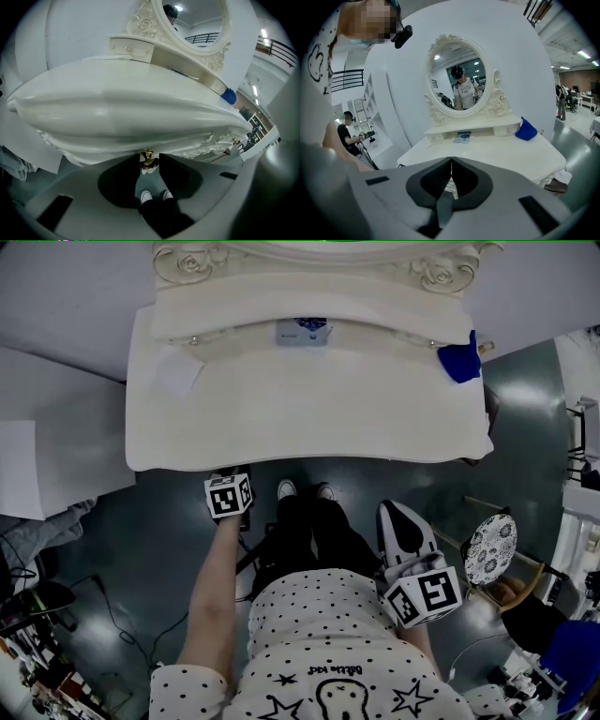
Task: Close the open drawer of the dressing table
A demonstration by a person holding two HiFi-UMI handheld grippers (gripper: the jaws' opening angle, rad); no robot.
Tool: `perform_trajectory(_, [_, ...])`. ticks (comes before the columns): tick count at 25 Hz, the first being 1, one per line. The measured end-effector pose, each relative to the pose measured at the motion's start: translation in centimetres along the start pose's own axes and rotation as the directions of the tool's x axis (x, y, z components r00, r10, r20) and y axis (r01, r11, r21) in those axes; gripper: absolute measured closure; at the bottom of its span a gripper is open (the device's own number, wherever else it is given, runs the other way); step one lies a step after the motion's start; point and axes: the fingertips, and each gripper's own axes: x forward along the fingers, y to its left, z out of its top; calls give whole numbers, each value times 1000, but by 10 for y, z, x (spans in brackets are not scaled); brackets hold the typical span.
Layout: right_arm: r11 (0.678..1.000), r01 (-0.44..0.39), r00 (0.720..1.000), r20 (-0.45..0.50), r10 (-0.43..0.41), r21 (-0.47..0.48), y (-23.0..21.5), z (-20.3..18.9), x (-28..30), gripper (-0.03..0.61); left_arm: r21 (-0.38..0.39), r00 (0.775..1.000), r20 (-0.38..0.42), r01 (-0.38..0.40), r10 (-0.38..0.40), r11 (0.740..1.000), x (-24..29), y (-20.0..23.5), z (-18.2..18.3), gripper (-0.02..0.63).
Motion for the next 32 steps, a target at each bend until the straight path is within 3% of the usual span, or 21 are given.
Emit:
perform_trajectory(6, [1000,-13,1000,4,13,-11,4,1,-1,569,2,1000,16,-9,9,1000,0,0,0,477])
perform_trajectory(14, [1000,-12,1000,24,13,-22,8,0,-7,569,17,998,-40,41,-40,999,-17,-5,-27,453])
perform_trajectory(18, [999,-15,999,42,16,-30,10,2,-10,569,89,998,58,0,-6,996,-49,-3,-17,464])
perform_trajectory(20, [999,-20,999,50,22,-35,13,4,-11,569,127,988,152,-49,30,991,-72,1,0,540])
perform_trajectory(22, [999,-29,998,61,32,-43,18,6,-11,569,160,966,253,-95,52,983,-98,2,21,592])
perform_trajectory(25, [997,-45,996,79,50,-59,25,10,-10,569,173,919,392,-131,54,976,-140,-3,55,601])
perform_trajectory(32, [992,-82,987,132,95,-98,50,23,-2,569,168,770,638,-135,-4,977,-247,-33,122,601])
